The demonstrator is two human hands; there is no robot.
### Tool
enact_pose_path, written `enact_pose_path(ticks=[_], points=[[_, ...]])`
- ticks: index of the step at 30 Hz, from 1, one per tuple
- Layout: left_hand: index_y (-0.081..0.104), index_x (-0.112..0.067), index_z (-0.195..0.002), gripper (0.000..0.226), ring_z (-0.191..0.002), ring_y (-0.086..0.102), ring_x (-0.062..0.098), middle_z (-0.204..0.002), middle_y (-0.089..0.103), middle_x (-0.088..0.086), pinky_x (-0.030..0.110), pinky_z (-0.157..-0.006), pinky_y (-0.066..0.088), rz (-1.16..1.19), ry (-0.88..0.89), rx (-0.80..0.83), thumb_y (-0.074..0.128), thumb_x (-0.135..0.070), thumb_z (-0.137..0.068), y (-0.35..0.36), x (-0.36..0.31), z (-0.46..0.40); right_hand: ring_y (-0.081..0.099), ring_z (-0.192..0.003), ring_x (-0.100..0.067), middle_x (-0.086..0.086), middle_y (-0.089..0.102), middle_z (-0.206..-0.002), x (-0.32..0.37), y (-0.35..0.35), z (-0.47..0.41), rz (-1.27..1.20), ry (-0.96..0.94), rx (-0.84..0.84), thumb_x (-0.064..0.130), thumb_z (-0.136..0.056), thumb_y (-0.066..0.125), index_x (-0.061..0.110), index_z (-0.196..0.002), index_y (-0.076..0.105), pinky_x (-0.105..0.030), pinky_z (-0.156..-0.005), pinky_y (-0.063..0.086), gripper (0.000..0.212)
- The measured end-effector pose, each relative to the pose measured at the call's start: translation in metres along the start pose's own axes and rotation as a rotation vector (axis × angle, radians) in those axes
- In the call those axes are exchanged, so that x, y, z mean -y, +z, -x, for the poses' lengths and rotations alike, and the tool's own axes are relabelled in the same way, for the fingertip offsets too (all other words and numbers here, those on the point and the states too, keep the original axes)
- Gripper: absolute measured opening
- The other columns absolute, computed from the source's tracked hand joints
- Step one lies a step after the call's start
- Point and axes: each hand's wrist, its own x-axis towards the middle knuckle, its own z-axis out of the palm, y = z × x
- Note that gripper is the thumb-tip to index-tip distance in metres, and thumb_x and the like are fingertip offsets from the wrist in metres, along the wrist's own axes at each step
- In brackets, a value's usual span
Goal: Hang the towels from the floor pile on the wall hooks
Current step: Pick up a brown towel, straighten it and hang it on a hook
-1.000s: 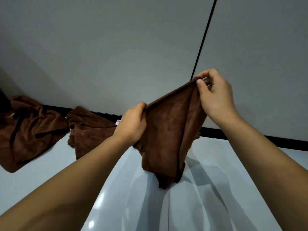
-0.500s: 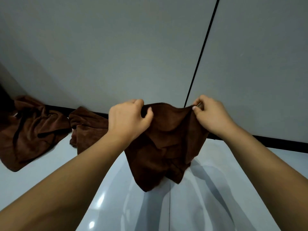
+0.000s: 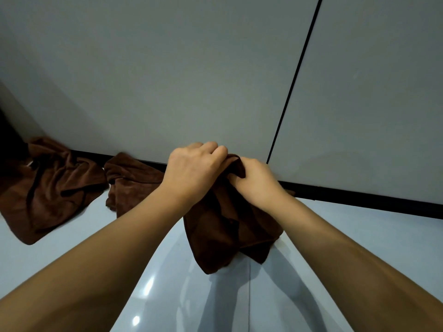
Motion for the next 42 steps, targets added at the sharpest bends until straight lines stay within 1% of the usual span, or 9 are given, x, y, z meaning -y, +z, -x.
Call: enact_pose_path(ticks=[5, 11, 14, 19, 25, 30, 33, 38, 42], points=[[0.052, -0.013, -0.060, 0.042, -0.041, 0.046, 0.022, -0.052, 0.048, 0.003, 0.022, -0.041, 0.019, 0.008, -0.115, 0.009, 0.050, -0.039, -0.093, 0.001, 0.016, 0.010, 0.057, -0.068, -0.015, 0.003, 0.056, -0.070, -0.007, 0.010, 0.000, -0.115, 0.031, 0.045, 0.034, -0.094, 0.053, 0.025, -0.070, 0.049, -0.024, -0.054, 0.039, 0.026], [0.045, -0.013, -0.059, 0.042, -0.038, 0.036, 0.020, -0.049, 0.041, 0.002, 0.022, -0.041, 0.020, 0.028, -0.263, 0.032, 0.056, -0.038, -0.092, -0.002, 0.027, 0.016, 0.059, -0.067, -0.022, -0.001, 0.055, -0.065, -0.024, 0.012, 0.003, -0.096, 0.082, 0.042, 0.049, -0.090, 0.052, 0.017, -0.067, 0.050, -0.030, -0.058, 0.040, 0.040], [0.045, -0.013, -0.060, 0.042, -0.040, 0.031, 0.019, -0.049, 0.040, 0.002, 0.022, -0.043, 0.019, 0.027, -0.316, 0.040, 0.054, -0.038, -0.092, -0.003, 0.031, 0.018, 0.058, -0.068, -0.018, 0.004, 0.054, -0.066, -0.029, 0.013, 0.007, -0.014, 0.078, 0.042, 0.052, -0.090, 0.049, 0.025, -0.066, 0.045, -0.028, -0.059, 0.041, 0.037], [0.040, -0.013, -0.062, 0.042, -0.042, 0.033, 0.022, -0.052, 0.036, 0.001, 0.019, -0.045, 0.011, 0.034, -0.508, 0.054, 0.053, -0.039, -0.093, -0.008, 0.046, 0.021, 0.061, -0.082, -0.017, 0.004, 0.062, -0.083, -0.042, 0.013, 0.015, 0.067, 0.098, 0.057, 0.052, -0.091, 0.048, 0.020, -0.090, 0.058, -0.028, -0.068, 0.046, 0.033], [0.049, -0.007, -0.067, 0.045, -0.052, 0.042, 0.027, -0.059, 0.047, 0.009, 0.031, -0.050, 0.024, 0.001, -0.606, 0.101, 0.049, -0.042, -0.095, -0.016, 0.065, 0.028, 0.058, -0.071, -0.013, 0.011, 0.057, -0.068, -0.056, -0.004, 0.021, 0.111, 0.109, 0.051, 0.056, -0.086, 0.055, 0.031, -0.066, 0.050, -0.025, -0.055, 0.037, 0.032], [0.050, -0.005, -0.069, 0.048, -0.055, 0.042, 0.028, -0.063, 0.049, 0.011, 0.032, -0.051, 0.023, -0.038, -0.650, 0.133, 0.045, -0.045, -0.095, -0.024, 0.083, 0.033, 0.053, -0.059, -0.020, -0.001, 0.052, -0.056, -0.064, -0.031, 0.020, 0.218, 0.139, -0.072, 0.056, -0.085, 0.055, 0.015, -0.060, 0.047, -0.029, -0.054, 0.038, 0.048], [0.050, -0.004, -0.071, 0.047, -0.057, 0.039, 0.027, -0.064, 0.047, 0.010, 0.033, -0.053, 0.022, -0.023, -0.679, 0.124, 0.044, -0.044, -0.096, -0.027, 0.085, 0.029, 0.056, -0.063, -0.027, -0.008, 0.055, -0.058, -0.062, -0.050, 0.016, 0.187, 0.135, -0.162, 0.049, -0.087, 0.056, 0.009, -0.062, 0.054, -0.032, -0.057, 0.043, 0.047], [0.052, -0.003, -0.073, 0.049, -0.061, 0.046, 0.034, -0.068, 0.053, 0.016, 0.035, -0.054, 0.024, -0.040, -0.693, 0.096, 0.043, -0.045, -0.096, -0.032, 0.092, 0.027, 0.049, -0.053, -0.020, -0.001, 0.045, -0.049, -0.053, -0.076, 0.014, 0.172, 0.113, -0.286, 0.050, -0.085, 0.057, 0.014, -0.053, 0.043, -0.029, -0.049, 0.032, 0.051], [0.051, -0.001, -0.072, 0.050, -0.062, 0.043, 0.034, -0.069, 0.053, 0.020, 0.036, -0.056, 0.022, -0.033, -0.738, 0.071, 0.043, -0.044, -0.096, -0.038, 0.096, 0.025, 0.051, -0.062, -0.024, 0.001, 0.048, -0.053, -0.049, -0.087, 0.015, 0.254, 0.081, -0.342, 0.052, -0.082, 0.059, 0.016, -0.055, 0.046, -0.029, -0.050, 0.030, 0.047]])
